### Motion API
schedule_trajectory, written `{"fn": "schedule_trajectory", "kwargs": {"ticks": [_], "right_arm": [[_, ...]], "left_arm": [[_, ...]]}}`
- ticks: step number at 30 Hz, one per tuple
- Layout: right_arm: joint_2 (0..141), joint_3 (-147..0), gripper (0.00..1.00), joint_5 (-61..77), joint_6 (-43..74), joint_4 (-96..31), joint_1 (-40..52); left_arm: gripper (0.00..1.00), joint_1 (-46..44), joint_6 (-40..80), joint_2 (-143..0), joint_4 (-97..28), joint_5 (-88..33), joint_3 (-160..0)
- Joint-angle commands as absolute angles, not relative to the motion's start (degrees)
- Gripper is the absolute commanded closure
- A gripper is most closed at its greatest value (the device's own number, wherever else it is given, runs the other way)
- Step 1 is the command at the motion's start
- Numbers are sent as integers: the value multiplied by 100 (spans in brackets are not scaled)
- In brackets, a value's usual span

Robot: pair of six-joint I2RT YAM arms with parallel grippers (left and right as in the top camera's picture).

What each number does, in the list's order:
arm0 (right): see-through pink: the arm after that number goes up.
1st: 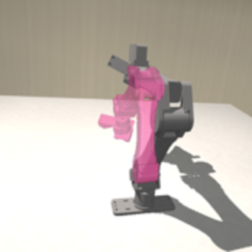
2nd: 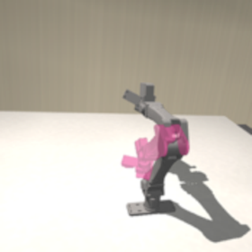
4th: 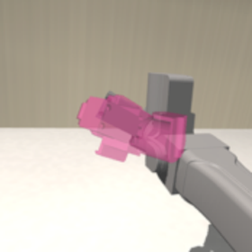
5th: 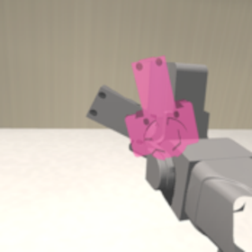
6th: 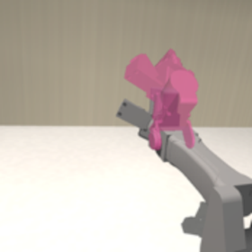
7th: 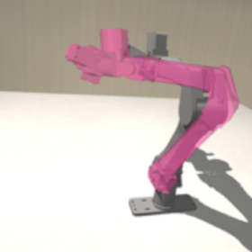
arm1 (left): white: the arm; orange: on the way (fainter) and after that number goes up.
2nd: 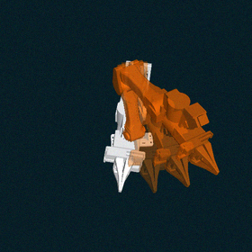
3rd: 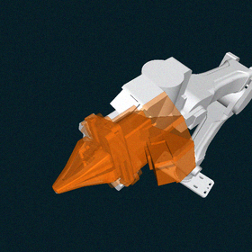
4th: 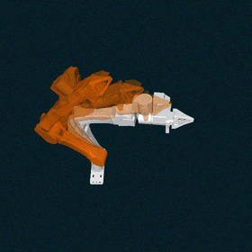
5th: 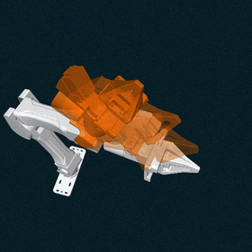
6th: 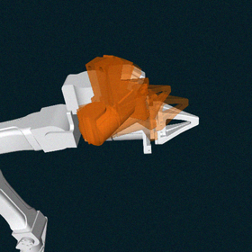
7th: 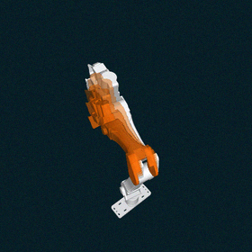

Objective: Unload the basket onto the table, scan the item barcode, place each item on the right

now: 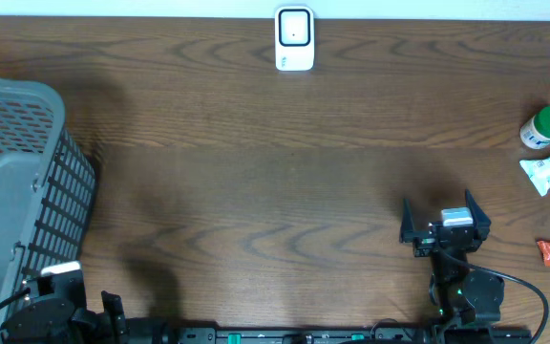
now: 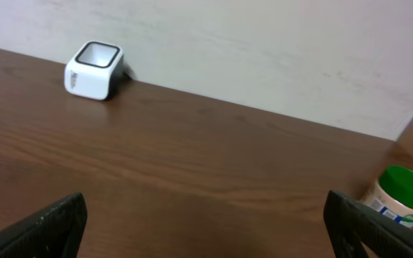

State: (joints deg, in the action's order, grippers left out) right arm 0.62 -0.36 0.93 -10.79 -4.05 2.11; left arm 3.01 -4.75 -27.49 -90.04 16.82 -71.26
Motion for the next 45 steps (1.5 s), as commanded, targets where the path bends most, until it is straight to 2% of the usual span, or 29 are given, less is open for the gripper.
{"fn": "schedule_trajectory", "kwargs": {"ticks": [1, 40, 42, 45], "right_arm": [[25, -32, 1, 32, -991, -434, 379], [30, -32, 1, 32, -991, -432, 408], [30, -32, 1, 32, -991, -432, 408], [30, -32, 1, 32, -991, -432, 408]], "left_arm": [[10, 331, -510, -2718, -9021, 1717, -7142], [10, 331, -515, -2716, -9032, 1719, -7142], [10, 331, -499, -2698, -8707, 1691, -7135], [10, 331, -377, -2523, -7550, 1527, -6989]]}}
